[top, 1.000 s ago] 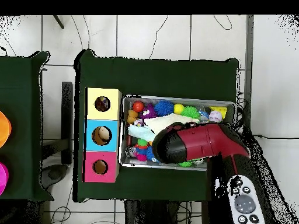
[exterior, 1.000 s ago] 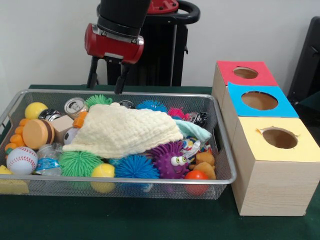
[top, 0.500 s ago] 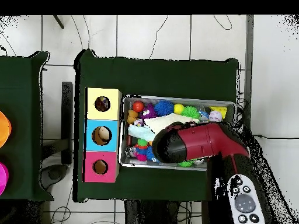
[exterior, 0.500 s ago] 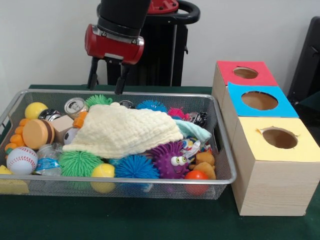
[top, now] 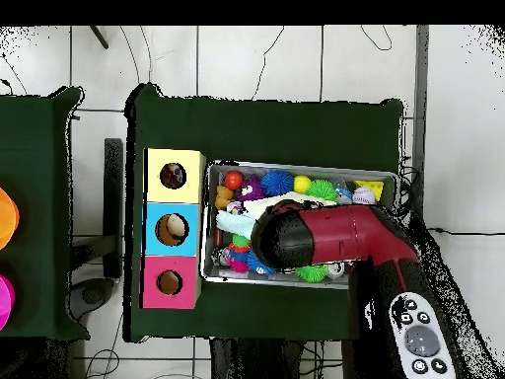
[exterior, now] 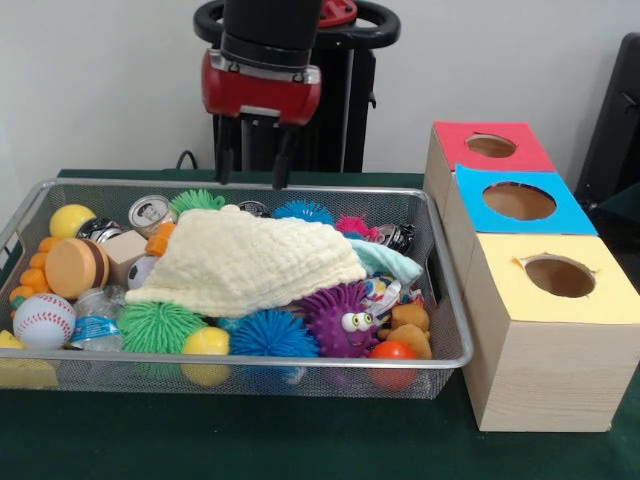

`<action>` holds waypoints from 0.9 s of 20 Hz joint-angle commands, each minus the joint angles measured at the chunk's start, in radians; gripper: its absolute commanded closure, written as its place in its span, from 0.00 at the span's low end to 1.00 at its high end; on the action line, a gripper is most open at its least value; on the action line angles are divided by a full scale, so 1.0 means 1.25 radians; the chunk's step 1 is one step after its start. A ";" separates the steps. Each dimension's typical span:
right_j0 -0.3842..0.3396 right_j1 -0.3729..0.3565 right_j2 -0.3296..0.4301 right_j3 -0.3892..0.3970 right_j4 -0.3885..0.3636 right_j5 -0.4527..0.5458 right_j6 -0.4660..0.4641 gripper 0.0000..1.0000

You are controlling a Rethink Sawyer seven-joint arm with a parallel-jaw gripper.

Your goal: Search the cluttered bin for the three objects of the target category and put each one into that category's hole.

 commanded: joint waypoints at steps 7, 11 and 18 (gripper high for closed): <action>0.016 -0.048 0.096 0.103 0.171 -0.065 0.088 0.00; 0.022 -0.049 0.101 0.098 0.199 -0.109 0.100 0.00; 0.094 -0.022 0.013 0.013 0.140 -0.161 0.116 0.00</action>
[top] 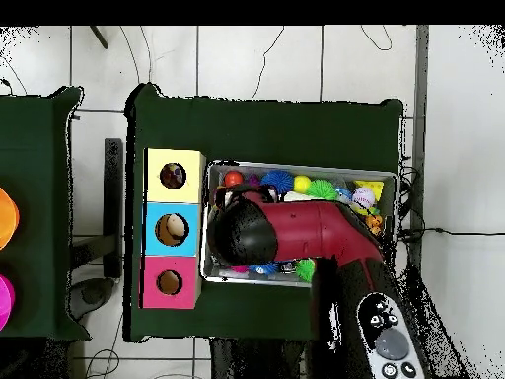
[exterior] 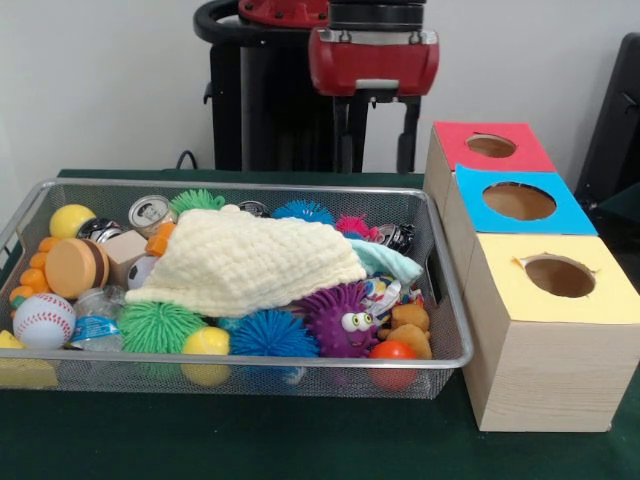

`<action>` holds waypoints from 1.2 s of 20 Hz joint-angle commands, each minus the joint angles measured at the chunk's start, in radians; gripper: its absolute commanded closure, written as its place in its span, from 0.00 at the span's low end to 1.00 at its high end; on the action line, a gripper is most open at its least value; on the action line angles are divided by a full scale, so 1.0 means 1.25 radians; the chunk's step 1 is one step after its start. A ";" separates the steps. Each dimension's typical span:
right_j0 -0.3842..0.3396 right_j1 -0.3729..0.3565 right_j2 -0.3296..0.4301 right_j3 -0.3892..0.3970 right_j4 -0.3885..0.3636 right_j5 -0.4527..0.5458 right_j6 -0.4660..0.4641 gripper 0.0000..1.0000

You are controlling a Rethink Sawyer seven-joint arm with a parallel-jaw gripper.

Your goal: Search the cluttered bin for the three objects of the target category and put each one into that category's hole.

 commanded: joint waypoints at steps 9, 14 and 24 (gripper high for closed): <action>0.089 0.128 -0.081 -0.111 -0.013 -0.052 0.121 0.00; 0.171 0.225 -0.188 -0.233 -0.065 0.021 0.129 0.00; 0.211 0.216 -0.253 -0.232 -0.077 -0.046 0.098 0.00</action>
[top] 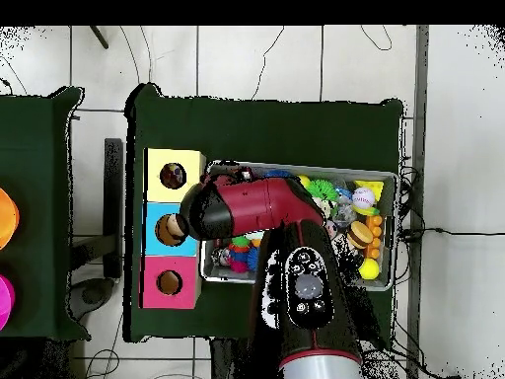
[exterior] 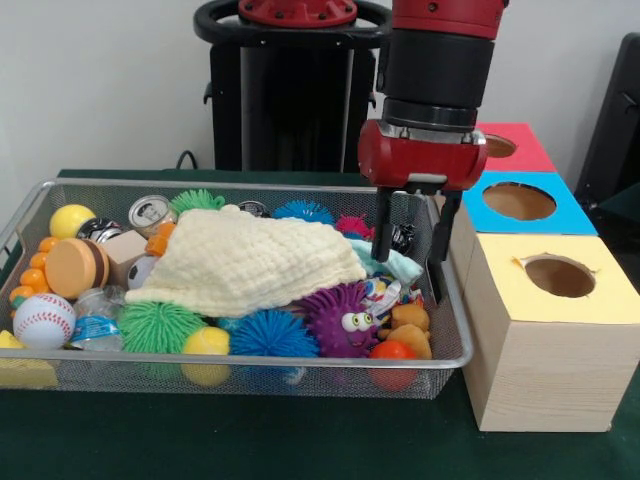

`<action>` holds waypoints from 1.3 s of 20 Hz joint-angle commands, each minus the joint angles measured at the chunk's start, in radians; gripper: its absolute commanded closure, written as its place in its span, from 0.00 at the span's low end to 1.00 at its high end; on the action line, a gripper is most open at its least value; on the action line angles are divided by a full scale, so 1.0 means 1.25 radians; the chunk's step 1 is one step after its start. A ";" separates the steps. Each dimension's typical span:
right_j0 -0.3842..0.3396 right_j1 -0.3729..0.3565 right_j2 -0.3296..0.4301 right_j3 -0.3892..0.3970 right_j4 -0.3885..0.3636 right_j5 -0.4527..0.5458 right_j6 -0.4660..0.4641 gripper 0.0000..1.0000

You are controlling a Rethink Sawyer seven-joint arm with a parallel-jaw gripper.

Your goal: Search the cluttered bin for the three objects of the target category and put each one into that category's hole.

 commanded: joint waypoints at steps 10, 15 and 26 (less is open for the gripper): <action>0.012 0.050 -0.083 -0.036 -0.033 -0.012 0.097 0.00; -0.043 0.111 0.009 0.013 0.011 -0.084 0.097 0.00; -0.021 0.122 -0.017 0.018 0.026 -0.107 0.125 0.00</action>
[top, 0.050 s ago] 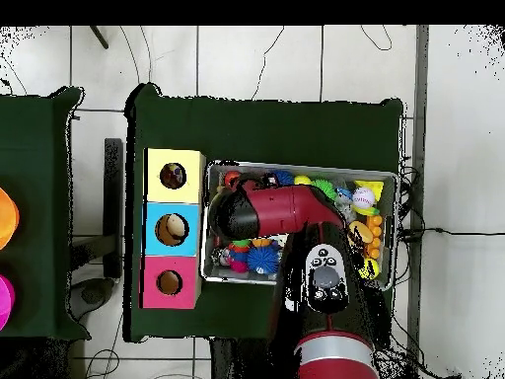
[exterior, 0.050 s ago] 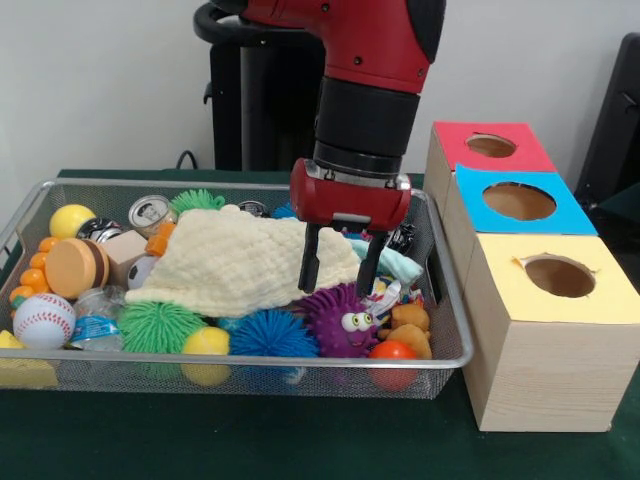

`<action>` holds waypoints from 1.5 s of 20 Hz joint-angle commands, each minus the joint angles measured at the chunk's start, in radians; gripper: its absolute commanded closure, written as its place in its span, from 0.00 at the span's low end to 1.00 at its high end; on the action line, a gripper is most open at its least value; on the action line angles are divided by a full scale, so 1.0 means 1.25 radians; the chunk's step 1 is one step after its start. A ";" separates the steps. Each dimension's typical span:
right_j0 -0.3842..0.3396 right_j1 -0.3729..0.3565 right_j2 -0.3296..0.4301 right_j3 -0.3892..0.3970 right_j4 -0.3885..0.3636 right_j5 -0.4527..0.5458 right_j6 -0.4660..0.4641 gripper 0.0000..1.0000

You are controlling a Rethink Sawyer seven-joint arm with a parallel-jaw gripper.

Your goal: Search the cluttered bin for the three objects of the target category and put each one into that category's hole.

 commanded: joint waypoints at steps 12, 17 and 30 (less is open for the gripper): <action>0.037 0.030 0.000 0.031 0.012 -0.021 0.115 0.00; 0.008 0.028 0.045 0.058 0.006 -0.020 0.070 0.00; -0.026 0.068 0.093 0.068 0.021 0.061 0.026 0.00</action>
